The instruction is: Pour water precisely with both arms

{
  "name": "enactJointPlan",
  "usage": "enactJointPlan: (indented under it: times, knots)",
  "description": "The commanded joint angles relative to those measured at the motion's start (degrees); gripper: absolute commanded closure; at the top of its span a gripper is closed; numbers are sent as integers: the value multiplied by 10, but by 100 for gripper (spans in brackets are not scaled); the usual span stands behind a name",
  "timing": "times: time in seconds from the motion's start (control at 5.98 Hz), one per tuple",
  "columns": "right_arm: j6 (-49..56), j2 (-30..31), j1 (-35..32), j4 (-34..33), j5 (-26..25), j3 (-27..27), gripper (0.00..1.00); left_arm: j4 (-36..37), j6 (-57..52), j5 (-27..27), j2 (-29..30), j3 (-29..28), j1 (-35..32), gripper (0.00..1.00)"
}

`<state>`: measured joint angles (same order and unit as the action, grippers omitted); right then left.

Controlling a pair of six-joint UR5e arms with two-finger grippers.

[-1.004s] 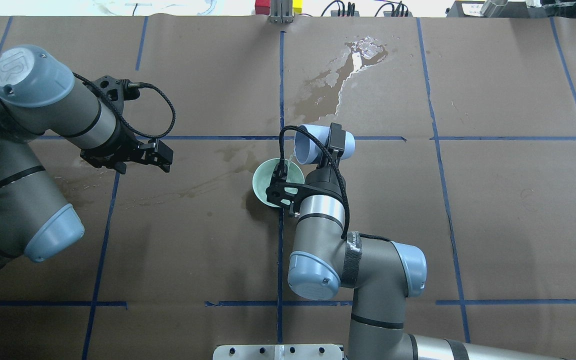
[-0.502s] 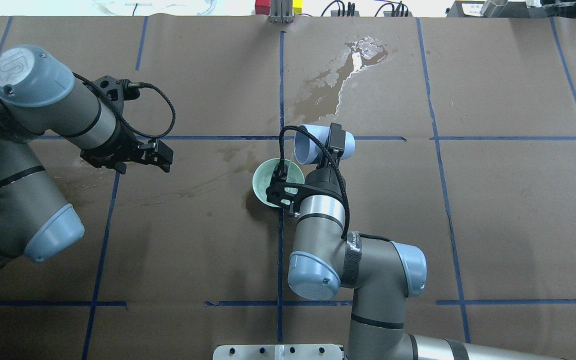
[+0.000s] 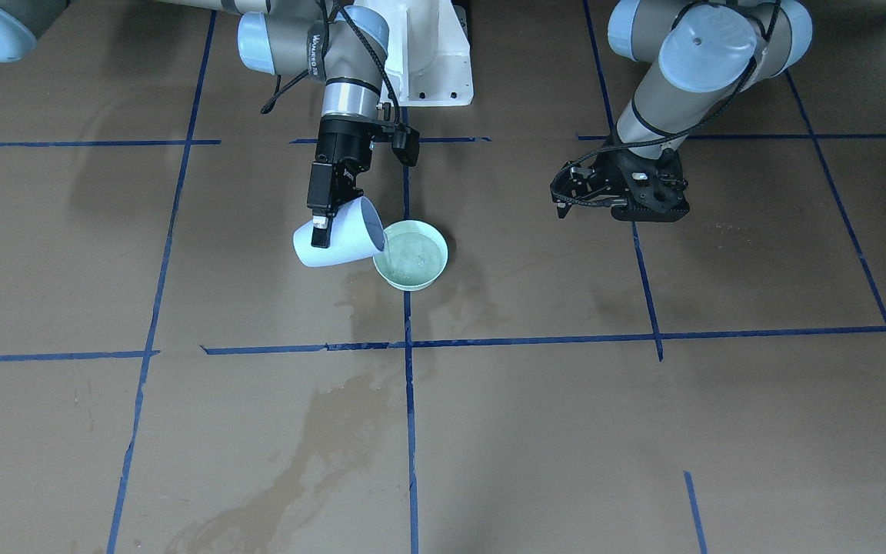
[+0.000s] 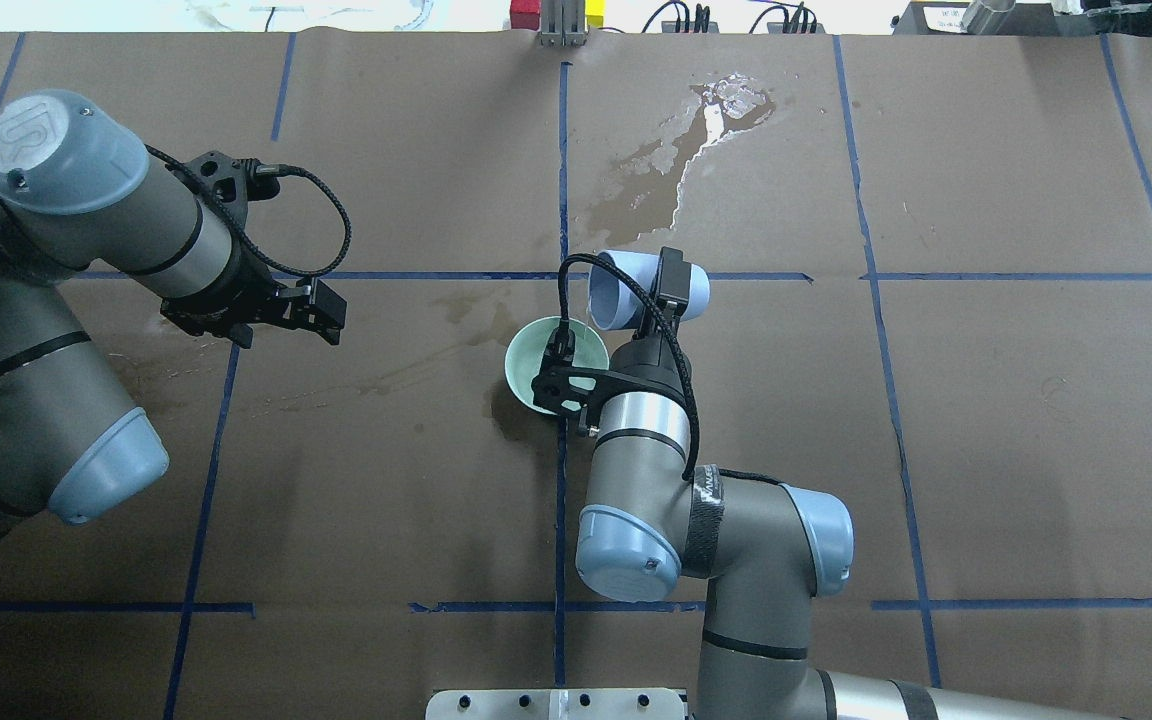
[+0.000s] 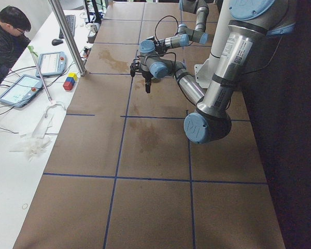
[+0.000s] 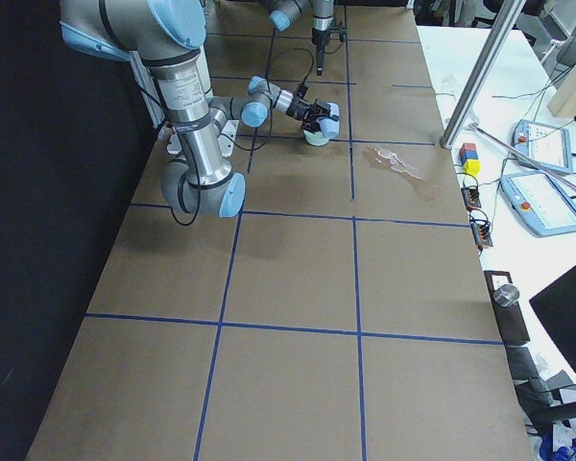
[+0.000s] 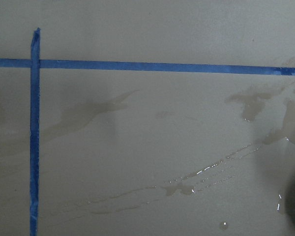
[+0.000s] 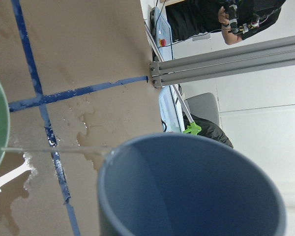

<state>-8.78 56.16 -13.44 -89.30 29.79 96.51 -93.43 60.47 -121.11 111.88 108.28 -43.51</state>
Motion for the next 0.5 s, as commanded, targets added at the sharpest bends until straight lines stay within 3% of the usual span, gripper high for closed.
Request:
enactJointPlan:
  times: [0.0,0.33]
  knots:
    - [0,0,1,0,-2,0,100,0,0,0,0,0,0,0]
    - [-7,-1,1,3,-2,3,100,0,1,0,0,0,0,0]
